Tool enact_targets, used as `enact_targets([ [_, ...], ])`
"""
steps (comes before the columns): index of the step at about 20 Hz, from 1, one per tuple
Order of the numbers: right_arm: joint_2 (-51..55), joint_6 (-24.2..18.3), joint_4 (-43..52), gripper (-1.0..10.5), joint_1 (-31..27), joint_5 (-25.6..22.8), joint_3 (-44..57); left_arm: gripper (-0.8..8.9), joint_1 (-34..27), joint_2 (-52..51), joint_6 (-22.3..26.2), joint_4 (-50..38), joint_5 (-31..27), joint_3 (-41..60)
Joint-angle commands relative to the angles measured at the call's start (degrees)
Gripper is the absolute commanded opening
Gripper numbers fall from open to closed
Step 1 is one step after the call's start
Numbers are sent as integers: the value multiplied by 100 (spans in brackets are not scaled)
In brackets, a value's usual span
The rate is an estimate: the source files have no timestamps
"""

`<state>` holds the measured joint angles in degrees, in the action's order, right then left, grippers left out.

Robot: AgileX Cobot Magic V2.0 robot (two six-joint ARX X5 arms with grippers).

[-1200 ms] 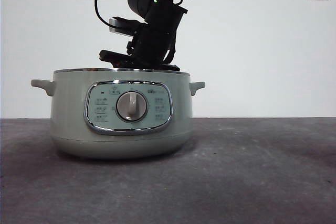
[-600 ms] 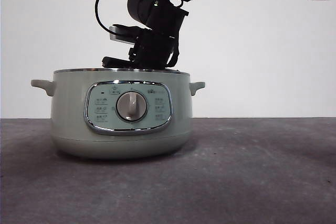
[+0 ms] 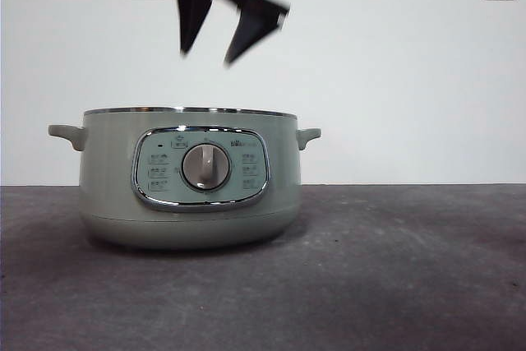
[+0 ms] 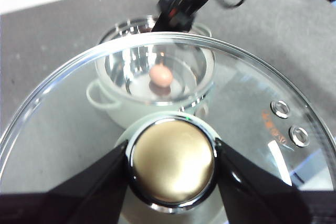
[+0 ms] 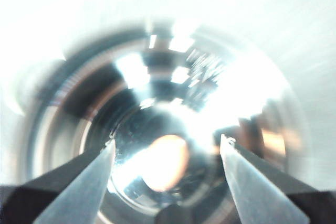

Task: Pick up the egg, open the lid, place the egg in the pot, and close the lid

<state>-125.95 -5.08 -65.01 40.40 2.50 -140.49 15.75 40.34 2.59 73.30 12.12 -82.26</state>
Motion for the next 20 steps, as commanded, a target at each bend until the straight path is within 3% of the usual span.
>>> enact_targets([
  [1, 573, 28, -258, 347, 2, -345, -127, -8, -17, 184, 144, -501, 31, -31],
  [8, 1921, -101, -1329, 346, 4, -468, -127, -8, 11, 1449, 413, -1521, 332, -31],
  [14, 2957, -96, -1390, 343, 4, -337, 111, -8, 251, 2730, 564, -2437, 330, -31],
  [20, 4645, 66, -1388, 343, 11, -337, 2144, -8, 577, 3832, 605, -3541, 323, -31],
])
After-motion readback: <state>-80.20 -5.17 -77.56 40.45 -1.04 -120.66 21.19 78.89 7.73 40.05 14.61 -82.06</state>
